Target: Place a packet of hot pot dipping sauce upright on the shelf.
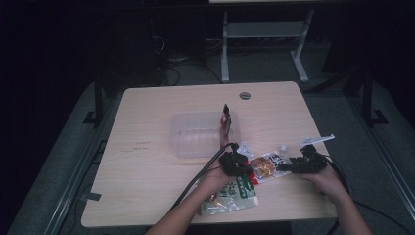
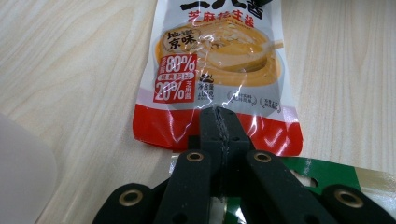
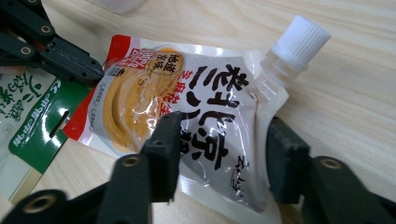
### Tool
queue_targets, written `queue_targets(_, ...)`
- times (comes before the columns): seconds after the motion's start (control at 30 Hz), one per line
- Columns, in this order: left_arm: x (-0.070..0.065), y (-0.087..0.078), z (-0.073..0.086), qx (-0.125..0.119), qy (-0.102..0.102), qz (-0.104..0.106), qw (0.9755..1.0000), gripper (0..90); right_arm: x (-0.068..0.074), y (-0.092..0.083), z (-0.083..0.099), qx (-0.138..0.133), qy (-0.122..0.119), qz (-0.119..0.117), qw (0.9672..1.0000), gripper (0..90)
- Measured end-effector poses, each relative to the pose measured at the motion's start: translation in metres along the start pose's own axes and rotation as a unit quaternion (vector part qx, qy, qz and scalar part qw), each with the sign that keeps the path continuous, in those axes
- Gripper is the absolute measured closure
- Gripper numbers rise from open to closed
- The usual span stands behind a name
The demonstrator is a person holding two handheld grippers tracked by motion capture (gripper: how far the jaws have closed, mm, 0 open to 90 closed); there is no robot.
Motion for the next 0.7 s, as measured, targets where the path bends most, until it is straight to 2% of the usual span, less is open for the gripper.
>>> queue_targets(0.03, 0.000, 0.000, 0.000, 0.000, 0.000, 0.000, 1.0000, 90.0, 0.000, 0.000, 0.000, 0.000, 0.000, 0.000, 1.0000, 56.0)
queue_targets(0.13, 0.000, 0.000, 0.000, -0.001, 0.000, 0.001, 1.0000, 90.0, -0.001, -0.002, 0.001, 0.000, 0.000, -0.003, 1.0000, 66.4)
queue_targets(0.17, 0.000, 0.000, 0.000, -0.001, 0.000, 0.001, 1.0000, 90.0, -0.001, -0.002, 0.001, 0.000, 0.000, -0.003, 1.0000, 66.4)
queue_targets(0.2, 0.000, 0.000, 0.000, -0.002, -0.001, 0.001, 1.0000, 90.0, -0.001, -0.003, 0.001, -0.003, -0.002, -0.001, 1.0000, 73.4)
queue_targets(0.23, 0.000, 0.000, 0.000, -0.002, -0.001, 0.001, 1.0000, 90.0, -0.001, -0.003, 0.001, -0.003, -0.002, -0.001, 1.0000, 73.4)
queue_targets(0.27, 0.000, 0.000, 0.000, -0.001, 0.001, 0.001, 1.0000, 90.0, -0.001, -0.004, 0.000, -0.008, -0.009, -0.003, 0.9999, 80.3)
queue_targets(0.3, 0.000, 0.000, 0.000, -0.001, 0.001, 0.001, 1.0000, 89.9, -0.001, -0.004, 0.000, -0.008, -0.009, -0.003, 0.9999, 80.3)
queue_targets(0.33, 0.000, 0.000, 0.000, -0.001, 0.001, 0.001, 1.0000, 90.0, 0.001, -0.006, -0.001, -0.012, -0.020, -0.007, 0.9997, 85.7)
queue_targets(0.47, -0.001, 0.000, 0.000, -0.003, -0.001, 0.000, 1.0000, 90.0, 0.004, -0.009, -0.002, -0.015, -0.038, -0.017, 0.9990, 88.4)
queue_targets(0.6, -0.001, 0.000, 0.000, -0.003, 0.001, 0.000, 1.0000, 90.0, 0.006, -0.013, -0.002, -0.021, -0.042, -0.032, 0.9984, 89.1)
queue_targets(0.7, -0.001, 0.000, 0.000, -0.002, 0.003, 0.000, 1.0000, 90.0, 0.010, -0.018, -0.006, -0.036, -0.044, -0.049, 0.9972, 89.4)
Point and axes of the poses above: each handheld gripper's, and its own axes: y roughly forward along the jaws, z roughly out of its underside, x roughly to its left, the point moved 8 cm from there along y, roughly forward along the jaws, and after that the axes turned 4 degrees about z, right-handed, at the moved point
